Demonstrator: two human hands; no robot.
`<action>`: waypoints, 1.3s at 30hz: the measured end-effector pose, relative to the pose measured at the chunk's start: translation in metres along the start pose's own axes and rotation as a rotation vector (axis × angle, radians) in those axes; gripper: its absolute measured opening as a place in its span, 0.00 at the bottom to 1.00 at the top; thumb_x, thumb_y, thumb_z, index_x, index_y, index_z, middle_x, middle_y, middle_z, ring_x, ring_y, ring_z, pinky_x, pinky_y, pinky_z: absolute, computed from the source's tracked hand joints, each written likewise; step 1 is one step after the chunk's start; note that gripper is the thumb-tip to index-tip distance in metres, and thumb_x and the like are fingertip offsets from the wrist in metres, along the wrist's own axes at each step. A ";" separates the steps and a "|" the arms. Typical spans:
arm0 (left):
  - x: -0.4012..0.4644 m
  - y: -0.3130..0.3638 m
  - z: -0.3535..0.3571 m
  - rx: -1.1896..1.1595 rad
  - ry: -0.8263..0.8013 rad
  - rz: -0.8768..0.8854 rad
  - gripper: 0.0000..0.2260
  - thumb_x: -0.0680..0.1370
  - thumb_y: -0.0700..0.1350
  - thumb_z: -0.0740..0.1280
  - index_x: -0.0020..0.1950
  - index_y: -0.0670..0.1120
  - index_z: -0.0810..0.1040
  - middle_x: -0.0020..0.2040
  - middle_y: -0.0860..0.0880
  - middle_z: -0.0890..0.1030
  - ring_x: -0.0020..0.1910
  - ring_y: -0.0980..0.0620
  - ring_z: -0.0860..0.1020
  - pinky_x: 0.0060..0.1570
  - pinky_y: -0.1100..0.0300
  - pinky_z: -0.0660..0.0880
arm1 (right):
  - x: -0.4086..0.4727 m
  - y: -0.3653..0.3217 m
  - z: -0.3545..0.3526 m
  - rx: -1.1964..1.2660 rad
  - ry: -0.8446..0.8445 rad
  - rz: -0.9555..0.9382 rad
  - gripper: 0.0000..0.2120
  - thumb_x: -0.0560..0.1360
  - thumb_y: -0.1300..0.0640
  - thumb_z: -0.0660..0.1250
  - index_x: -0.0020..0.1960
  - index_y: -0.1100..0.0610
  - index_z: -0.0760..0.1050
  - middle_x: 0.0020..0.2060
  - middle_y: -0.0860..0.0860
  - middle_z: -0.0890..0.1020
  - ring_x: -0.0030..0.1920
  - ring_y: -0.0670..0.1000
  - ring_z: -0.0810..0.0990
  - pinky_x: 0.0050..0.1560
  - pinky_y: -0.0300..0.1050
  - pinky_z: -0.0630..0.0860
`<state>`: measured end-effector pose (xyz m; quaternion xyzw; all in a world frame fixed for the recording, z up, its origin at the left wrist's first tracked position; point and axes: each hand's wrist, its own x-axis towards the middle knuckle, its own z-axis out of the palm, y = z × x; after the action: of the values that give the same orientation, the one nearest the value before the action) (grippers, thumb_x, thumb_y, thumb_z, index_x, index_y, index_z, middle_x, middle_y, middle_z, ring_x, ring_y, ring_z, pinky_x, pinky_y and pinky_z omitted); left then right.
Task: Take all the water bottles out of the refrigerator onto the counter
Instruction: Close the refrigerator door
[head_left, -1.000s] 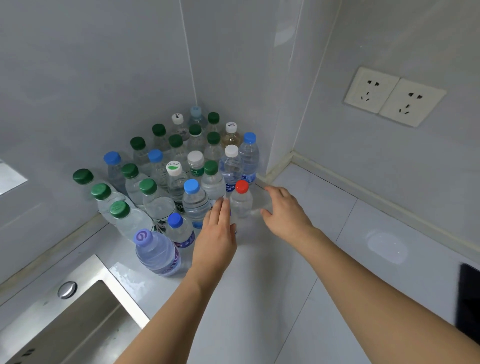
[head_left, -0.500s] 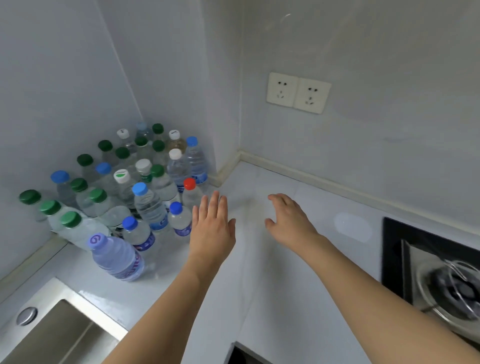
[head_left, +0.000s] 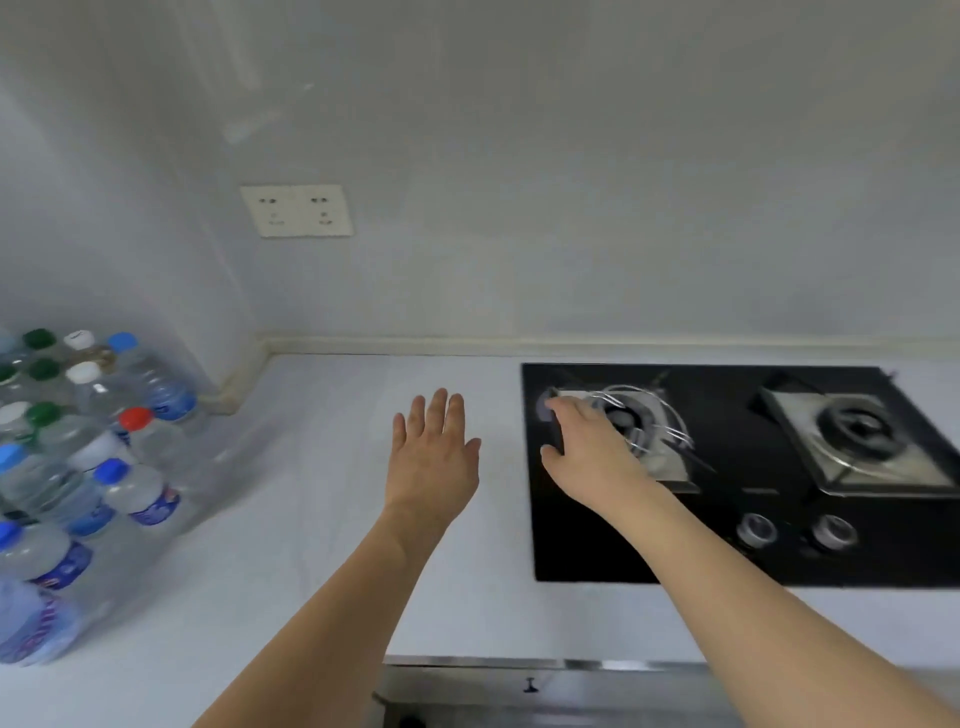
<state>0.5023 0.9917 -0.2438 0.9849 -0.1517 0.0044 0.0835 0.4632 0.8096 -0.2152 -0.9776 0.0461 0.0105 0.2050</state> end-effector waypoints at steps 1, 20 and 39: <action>-0.003 0.019 0.001 0.004 -0.005 0.032 0.27 0.83 0.54 0.48 0.79 0.46 0.45 0.80 0.47 0.47 0.78 0.44 0.45 0.76 0.46 0.45 | -0.013 0.016 -0.007 -0.002 0.016 0.026 0.25 0.77 0.57 0.63 0.72 0.57 0.63 0.70 0.53 0.68 0.68 0.54 0.67 0.67 0.48 0.66; -0.077 0.240 0.021 -0.023 -0.075 0.651 0.26 0.83 0.55 0.52 0.78 0.48 0.54 0.78 0.47 0.55 0.77 0.45 0.52 0.76 0.46 0.49 | -0.252 0.146 -0.073 0.030 0.273 0.577 0.26 0.78 0.56 0.62 0.75 0.56 0.60 0.72 0.50 0.65 0.70 0.52 0.65 0.70 0.45 0.64; -0.322 0.386 0.013 -0.056 -0.039 0.706 0.24 0.83 0.54 0.52 0.78 0.49 0.55 0.78 0.47 0.55 0.77 0.44 0.52 0.75 0.45 0.49 | -0.531 0.220 -0.112 0.066 0.318 0.589 0.27 0.78 0.57 0.61 0.75 0.58 0.59 0.73 0.54 0.63 0.72 0.55 0.63 0.71 0.44 0.58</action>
<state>0.0788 0.7226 -0.2049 0.8690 -0.4844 0.0100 0.1006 -0.0862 0.6094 -0.1793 -0.9046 0.3582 -0.0851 0.2149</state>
